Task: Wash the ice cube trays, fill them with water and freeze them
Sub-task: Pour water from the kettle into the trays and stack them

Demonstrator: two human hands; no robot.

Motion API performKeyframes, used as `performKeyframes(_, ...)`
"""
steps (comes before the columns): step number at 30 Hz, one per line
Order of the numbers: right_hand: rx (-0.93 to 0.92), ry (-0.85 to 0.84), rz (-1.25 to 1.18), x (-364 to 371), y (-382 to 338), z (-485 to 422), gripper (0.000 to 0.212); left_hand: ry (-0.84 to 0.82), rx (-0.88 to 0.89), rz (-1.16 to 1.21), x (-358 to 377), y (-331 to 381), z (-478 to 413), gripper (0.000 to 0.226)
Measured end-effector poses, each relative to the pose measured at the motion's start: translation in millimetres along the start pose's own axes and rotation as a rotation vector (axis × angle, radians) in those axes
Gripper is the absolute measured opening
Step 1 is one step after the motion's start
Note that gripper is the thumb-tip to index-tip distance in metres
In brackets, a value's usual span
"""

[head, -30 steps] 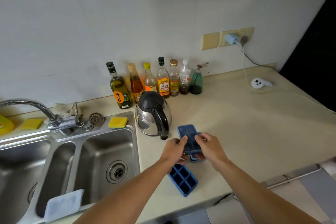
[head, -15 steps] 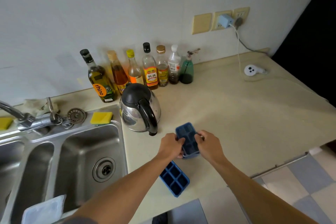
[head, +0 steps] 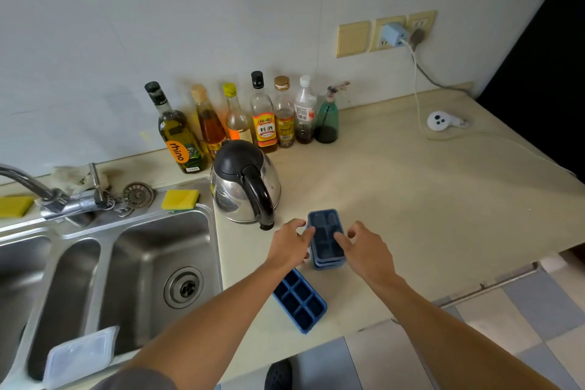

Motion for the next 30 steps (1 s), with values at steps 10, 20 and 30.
performKeyframes(10, -0.179, 0.092, -0.171, 18, 25, 56, 0.049, 0.103, -0.081, -0.319, -50, -58, 38, 0.018)
performKeyframes(20, -0.211, -0.346, -0.178, 52, 8, 79, 0.013, 0.099, -0.210, -0.084, -41, -82, 63, 0.014)
performKeyframes(30, -0.088, -0.315, -0.247, 51, 7, 78, 0.010, 0.157, -0.245, -0.053, -34, -77, 74, 0.024)
Point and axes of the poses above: each hand's wrist, its own z-axis away from the middle knuckle, its own x-axis out of the palm, y = z × x, the point moved 1 cm from there along -z, towards the middle knuckle, and after that the axes turned 3 degrees about -x, right-handed, at the moved point
